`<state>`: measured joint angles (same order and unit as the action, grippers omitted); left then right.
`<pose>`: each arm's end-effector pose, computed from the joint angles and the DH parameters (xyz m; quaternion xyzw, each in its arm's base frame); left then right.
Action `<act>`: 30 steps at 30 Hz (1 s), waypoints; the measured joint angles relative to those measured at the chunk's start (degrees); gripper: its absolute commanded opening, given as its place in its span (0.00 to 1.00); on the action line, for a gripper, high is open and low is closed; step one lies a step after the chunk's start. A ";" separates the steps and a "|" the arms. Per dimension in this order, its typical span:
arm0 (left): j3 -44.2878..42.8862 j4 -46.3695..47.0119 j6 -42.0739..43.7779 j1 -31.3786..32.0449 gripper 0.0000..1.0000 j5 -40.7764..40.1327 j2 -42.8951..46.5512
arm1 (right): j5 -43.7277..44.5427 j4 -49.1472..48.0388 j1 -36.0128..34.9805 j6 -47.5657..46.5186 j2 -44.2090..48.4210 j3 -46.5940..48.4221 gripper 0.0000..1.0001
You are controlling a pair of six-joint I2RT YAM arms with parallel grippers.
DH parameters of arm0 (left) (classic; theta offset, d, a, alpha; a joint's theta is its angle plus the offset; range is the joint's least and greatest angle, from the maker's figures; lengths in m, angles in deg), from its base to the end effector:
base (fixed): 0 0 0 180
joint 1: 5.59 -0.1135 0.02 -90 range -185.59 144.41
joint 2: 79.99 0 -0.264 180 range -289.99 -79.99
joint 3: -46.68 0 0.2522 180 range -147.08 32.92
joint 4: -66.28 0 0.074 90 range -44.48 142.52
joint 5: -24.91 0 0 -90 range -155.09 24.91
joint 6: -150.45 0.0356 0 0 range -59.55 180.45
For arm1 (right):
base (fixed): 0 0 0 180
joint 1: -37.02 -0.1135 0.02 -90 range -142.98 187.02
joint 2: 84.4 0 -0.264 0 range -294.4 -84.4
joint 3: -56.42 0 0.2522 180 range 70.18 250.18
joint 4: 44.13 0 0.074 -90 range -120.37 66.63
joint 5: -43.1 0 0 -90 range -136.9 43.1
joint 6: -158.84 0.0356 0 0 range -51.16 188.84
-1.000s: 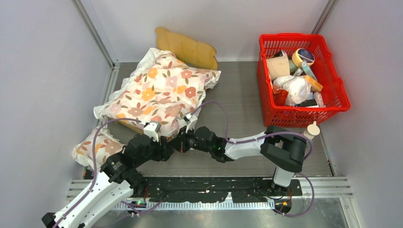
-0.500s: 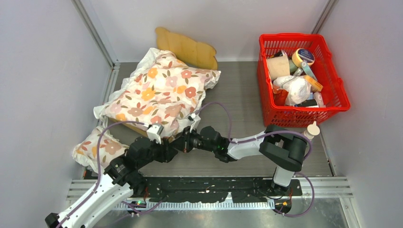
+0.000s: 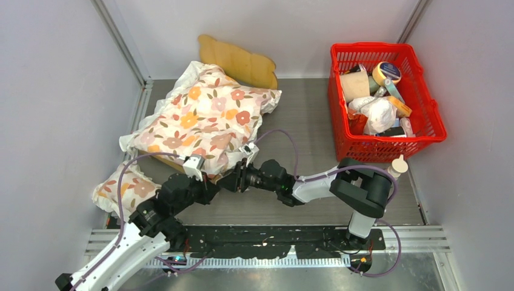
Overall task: Set up the pet bed
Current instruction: Tie the ropes to the bed frame.
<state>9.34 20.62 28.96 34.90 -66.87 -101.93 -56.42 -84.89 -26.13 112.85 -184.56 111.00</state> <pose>0.0866 -0.0725 0.2239 0.0603 0.8650 -0.2817 0.4108 0.1536 0.3165 0.1841 -0.1774 0.7141 0.5790 0.3512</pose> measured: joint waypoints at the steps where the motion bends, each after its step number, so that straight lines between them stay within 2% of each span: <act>1: -0.59 -0.42 0.04 0.00 0.00 -0.52 0.24 | 0.07 -0.70 0.37 -0.28 0.07 -0.33 0.43; 5: -2.60 -1.27 0.66 0.00 0.00 -2.49 0.31 | 0.94 -1.14 1.38 -2.43 1.49 -3.87 0.48; 9: -5.03 -1.86 1.99 0.00 0.00 -4.68 -0.50 | 2.95 0.04 1.51 -8.63 1.75 -6.36 0.52; 19: -5.53 -2.38 2.34 0.00 0.00 -4.74 -1.77 | 7.34 4.13 1.51 -22.67 -6.25 -1.18 0.54; 20: -5.51 -2.38 2.32 0.00 0.00 -4.48 -1.55 | 7.80 5.33 1.53 -23.63 -6.99 0.15 0.53; 22: -5.29 -2.38 2.23 0.00 0.00 -4.00 -0.92 | 8.61 6.73 1.53 -25.05 -7.76 2.03 0.37; 23: -5.09 -2.43 2.19 0.00 0.00 -3.80 -0.55 | 9.18 7.28 1.64 -25.77 -7.96 2.89 0.19; 25: -4.98 -2.84 2.14 0.00 0.00 -3.52 -0.20 | 10.10 8.96 2.03 -26.58 -8.13 4.61 0.07; 30: -4.98 -4.87 1.03 0.04 0.00 -3.32 -0.59 | 10.82 12.33 4.90 -25.42 -8.28 7.48 0.05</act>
<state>4.36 15.74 29.99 34.94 -70.19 -102.52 -45.60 -72.56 -21.24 87.43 -192.84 118.47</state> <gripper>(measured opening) 0.009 0.062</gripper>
